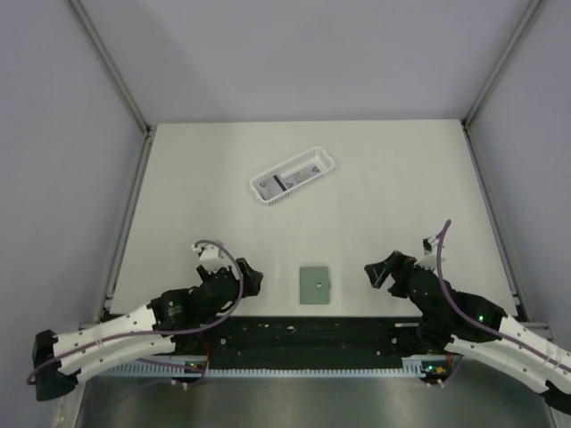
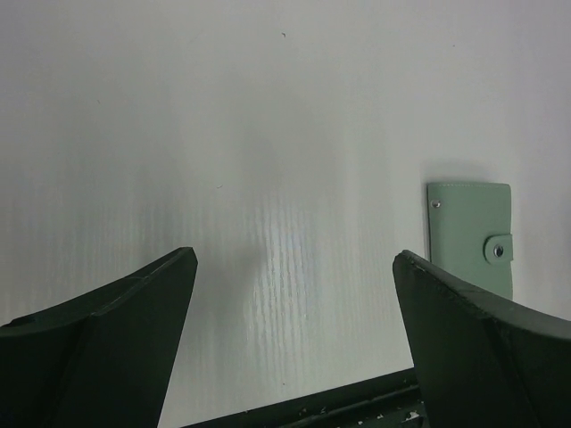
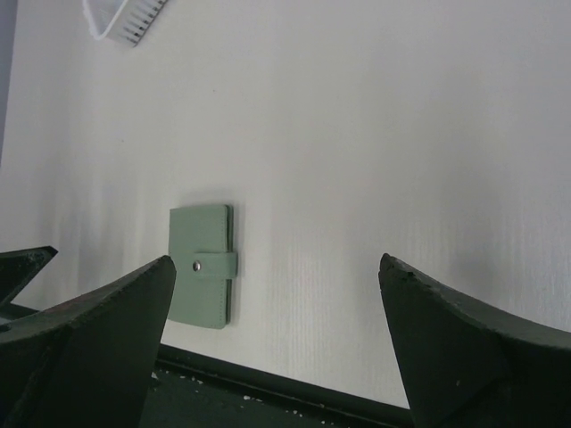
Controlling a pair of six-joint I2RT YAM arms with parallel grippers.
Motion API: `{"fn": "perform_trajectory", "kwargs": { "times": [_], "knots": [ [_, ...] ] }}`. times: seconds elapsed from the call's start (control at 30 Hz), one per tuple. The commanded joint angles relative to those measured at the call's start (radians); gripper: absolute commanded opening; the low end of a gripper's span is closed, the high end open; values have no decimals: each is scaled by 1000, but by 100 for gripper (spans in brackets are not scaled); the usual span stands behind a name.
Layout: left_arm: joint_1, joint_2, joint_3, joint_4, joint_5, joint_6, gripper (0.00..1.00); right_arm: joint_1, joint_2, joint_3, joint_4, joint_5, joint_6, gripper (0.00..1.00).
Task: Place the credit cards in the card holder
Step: Reset both arms
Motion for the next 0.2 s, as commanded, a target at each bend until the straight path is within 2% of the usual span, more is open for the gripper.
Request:
{"fn": "perform_trajectory", "kwargs": {
  "times": [0.0, 0.17],
  "knots": [
    [3, 30, 48, 45, -16, 39, 98, 7, 8, 23, -8, 21, 12, 99],
    [3, 27, 47, 54, -20, 36, 98, 5, 24, 37, -14, 24, 25, 99]
  ]
}}
